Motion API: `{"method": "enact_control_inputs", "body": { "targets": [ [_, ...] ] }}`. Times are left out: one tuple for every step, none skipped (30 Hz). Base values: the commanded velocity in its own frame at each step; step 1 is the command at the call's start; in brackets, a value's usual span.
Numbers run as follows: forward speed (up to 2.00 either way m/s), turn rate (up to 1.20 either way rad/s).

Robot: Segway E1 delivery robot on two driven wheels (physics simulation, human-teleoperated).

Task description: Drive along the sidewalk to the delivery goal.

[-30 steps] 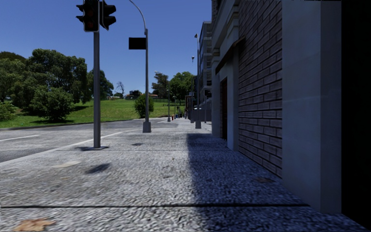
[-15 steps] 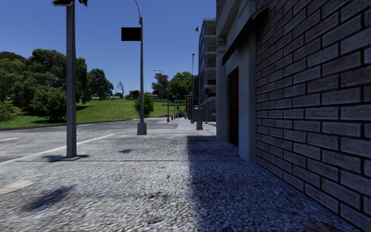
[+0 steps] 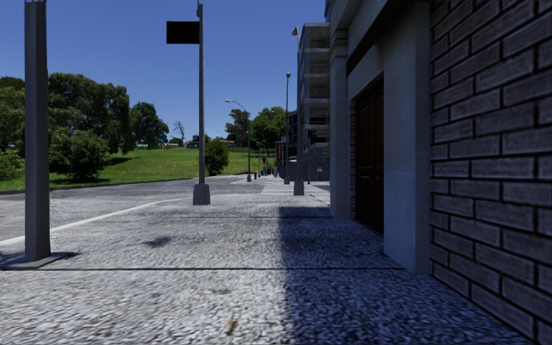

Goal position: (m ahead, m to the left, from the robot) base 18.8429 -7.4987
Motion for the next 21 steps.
{"method": "enact_control_inputs", "body": {
  "targets": [
    [2.00, 0.00],
    [2.00, 0.00],
    [2.00, 0.00],
    [2.00, 0.00],
    [2.00, 0.00],
    [2.00, 0.00],
    [2.00, 0.00],
    [2.00, 0.00],
    [2.00, 0.00],
    [2.00, 0.00],
    [2.00, 0.00],
    [2.00, 0.00],
    [2.00, 0.00],
    [2.00, 0.00],
    [2.00, 0.00],
    [2.00, 0.00],
    [2.00, 0.00],
    [2.00, 0.00],
    [2.00, 0.00],
    [2.00, 0.00],
    [2.00, 0.00]
  ]
}}
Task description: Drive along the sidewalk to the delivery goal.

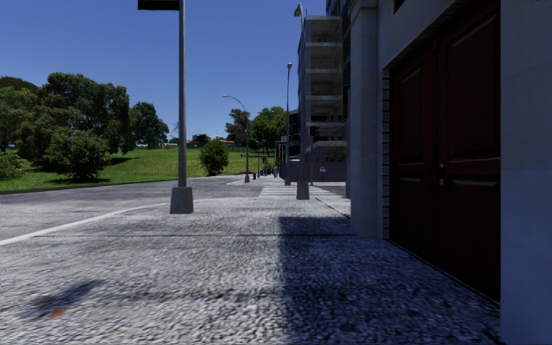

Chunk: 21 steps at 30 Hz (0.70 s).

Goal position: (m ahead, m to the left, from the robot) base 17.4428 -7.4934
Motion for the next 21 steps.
{"method": "enact_control_inputs", "body": {
  "targets": [
    [2.00, 0.00],
    [2.00, 0.00],
    [2.00, 0.00],
    [2.00, 0.00],
    [2.00, 0.00],
    [2.00, 0.00],
    [2.00, 0.00],
    [2.00, 0.00],
    [2.00, 0.00],
    [2.00, 0.00],
    [2.00, 0.00],
    [2.00, 0.00],
    [2.00, 0.00],
    [2.00, 0.00],
    [2.00, 0.00],
    [2.00, 0.00],
    [2.00, 0.00],
    [2.00, 0.00],
    [2.00, 0.00],
    [2.00, 0.00],
    [2.00, 0.00]
  ]
}}
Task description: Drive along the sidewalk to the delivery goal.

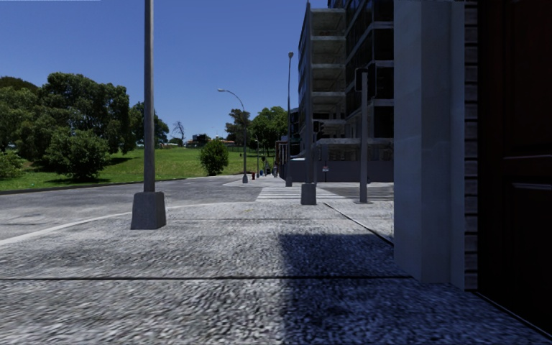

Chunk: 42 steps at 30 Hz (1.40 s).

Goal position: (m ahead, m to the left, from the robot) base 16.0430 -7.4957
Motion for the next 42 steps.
{"method": "enact_control_inputs", "body": {
  "targets": [
    [2.00, 0.00],
    [2.00, 0.00],
    [2.00, 0.00],
    [2.00, 0.00],
    [2.00, 0.00],
    [2.00, 0.00],
    [2.00, 0.00],
    [2.00, 0.00],
    [2.00, 0.00],
    [2.00, 0.00],
    [2.00, 0.00],
    [2.00, 0.00],
    [2.00, 0.00],
    [2.00, 0.00],
    [2.00, 0.00],
    [2.00, 0.00],
    [2.00, 0.00],
    [2.00, 0.00],
    [2.00, 0.00],
    [2.00, 0.00],
    [2.00, 0.00],
    [2.00, 0.00],
    [2.00, 0.00],
    [2.00, 0.00],
    [2.00, 0.00],
    [2.00, 0.00],
    [2.00, 0.00],
    [2.00, 0.00],
    [2.00, 0.00],
    [2.00, 0.00],
    [2.00, 0.00],
    [2.00, 0.00],
    [2.00, 0.00],
    [2.00, 0.00],
    [2.00, 0.00],
    [2.00, 0.00],
    [2.00, 0.00],
    [2.00, 0.00],
    [2.00, 0.00],
    [2.00, 0.00],
    [2.00, 0.00],
    [2.00, 0.00]
  ]
}}
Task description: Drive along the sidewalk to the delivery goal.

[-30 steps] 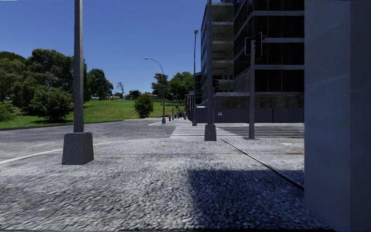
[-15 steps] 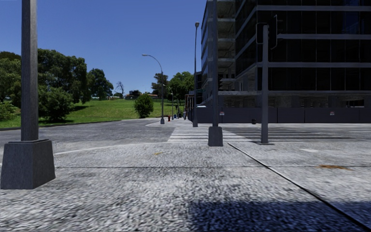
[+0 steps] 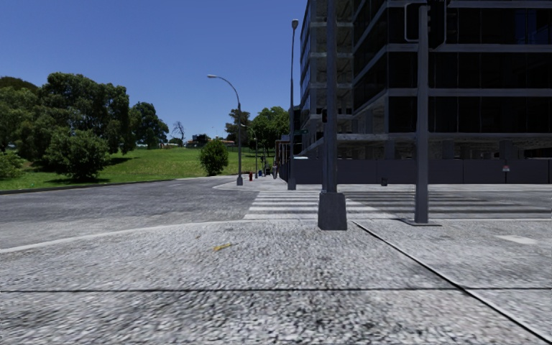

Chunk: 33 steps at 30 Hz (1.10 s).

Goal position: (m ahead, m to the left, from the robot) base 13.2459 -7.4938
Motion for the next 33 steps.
{"method": "enact_control_inputs", "body": {
  "targets": [
    [2.00, 0.00],
    [2.00, 0.00],
    [2.00, 0.00],
    [2.00, 0.00],
    [2.00, 0.00],
    [2.00, 0.00],
    [2.00, 0.00],
    [2.00, 0.00],
    [2.00, 0.00],
    [2.00, 0.00],
    [2.00, 0.00],
    [2.00, 0.00],
    [2.00, 0.00],
    [2.00, 0.00],
    [2.00, 0.00],
    [2.00, 0.00],
    [2.00, 0.00],
    [2.00, 0.00],
    [2.00, 0.00],
    [2.00, 0.00],
    [2.00, 0.00],
    [2.00, 0.00],
    [2.00, 0.00],
    [2.00, 0.00],
    [2.00, 0.00],
    [2.00, 0.00],
    [2.00, 0.00],
    [2.00, 0.00],
    [2.00, 0.00],
    [2.00, 0.00],
    [2.00, 0.00],
    [2.00, 0.00],
    [2.00, 0.00]
  ]
}}
